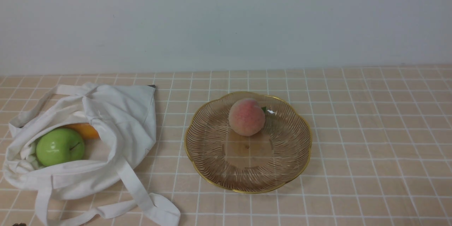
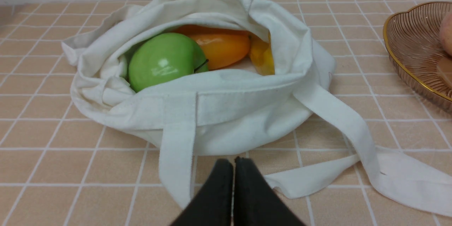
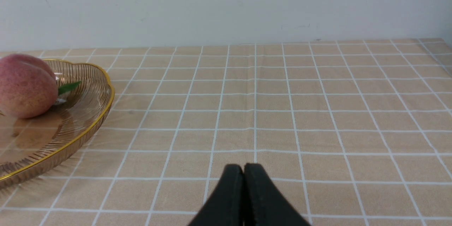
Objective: Take the fruit out of the bag on the brown coffee tablecloth and place them on the plate.
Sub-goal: 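Reach into the white bag and grasp the apple with the left gripper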
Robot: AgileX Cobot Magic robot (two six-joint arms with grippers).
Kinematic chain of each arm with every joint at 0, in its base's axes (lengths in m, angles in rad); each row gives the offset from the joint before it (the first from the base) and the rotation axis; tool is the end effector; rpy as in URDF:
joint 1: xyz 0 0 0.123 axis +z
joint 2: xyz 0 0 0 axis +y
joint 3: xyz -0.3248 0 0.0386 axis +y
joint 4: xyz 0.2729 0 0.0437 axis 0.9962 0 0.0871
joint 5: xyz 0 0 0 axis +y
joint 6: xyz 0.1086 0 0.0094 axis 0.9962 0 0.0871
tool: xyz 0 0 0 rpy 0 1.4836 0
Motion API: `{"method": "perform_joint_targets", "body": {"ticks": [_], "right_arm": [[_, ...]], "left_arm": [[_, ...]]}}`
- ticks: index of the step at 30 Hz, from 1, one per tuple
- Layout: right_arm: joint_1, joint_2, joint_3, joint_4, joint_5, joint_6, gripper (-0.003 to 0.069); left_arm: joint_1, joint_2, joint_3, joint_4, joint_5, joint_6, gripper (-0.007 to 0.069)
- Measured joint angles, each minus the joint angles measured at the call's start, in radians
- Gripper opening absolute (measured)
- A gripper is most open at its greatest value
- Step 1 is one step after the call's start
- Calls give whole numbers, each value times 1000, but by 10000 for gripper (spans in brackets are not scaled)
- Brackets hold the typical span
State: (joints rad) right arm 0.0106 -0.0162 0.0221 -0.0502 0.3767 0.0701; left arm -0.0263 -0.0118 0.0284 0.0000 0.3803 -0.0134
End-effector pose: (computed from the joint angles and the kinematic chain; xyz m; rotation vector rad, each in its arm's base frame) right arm 0.0520 -0.0015 0.1666 0.0247 1.8656 0.0063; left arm 0.0521 -0.0014 0.1636 0.0121 1.8806 -0.0272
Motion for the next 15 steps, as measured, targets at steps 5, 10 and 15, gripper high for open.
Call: {"method": "perform_joint_targets", "body": {"ticks": [5, 10, 15], "right_arm": [[0, 0, 0, 0, 0, 0, -15], [0, 0, 0, 0, 0, 0, -15], [0, 0, 0, 0, 0, 0, -15]], "left_arm": [[1, 0, 0, 0, 0, 0, -8], [1, 0, 0, 0, -2, -1, -8], [1, 0, 0, -116, -63, -60, -8]]}}
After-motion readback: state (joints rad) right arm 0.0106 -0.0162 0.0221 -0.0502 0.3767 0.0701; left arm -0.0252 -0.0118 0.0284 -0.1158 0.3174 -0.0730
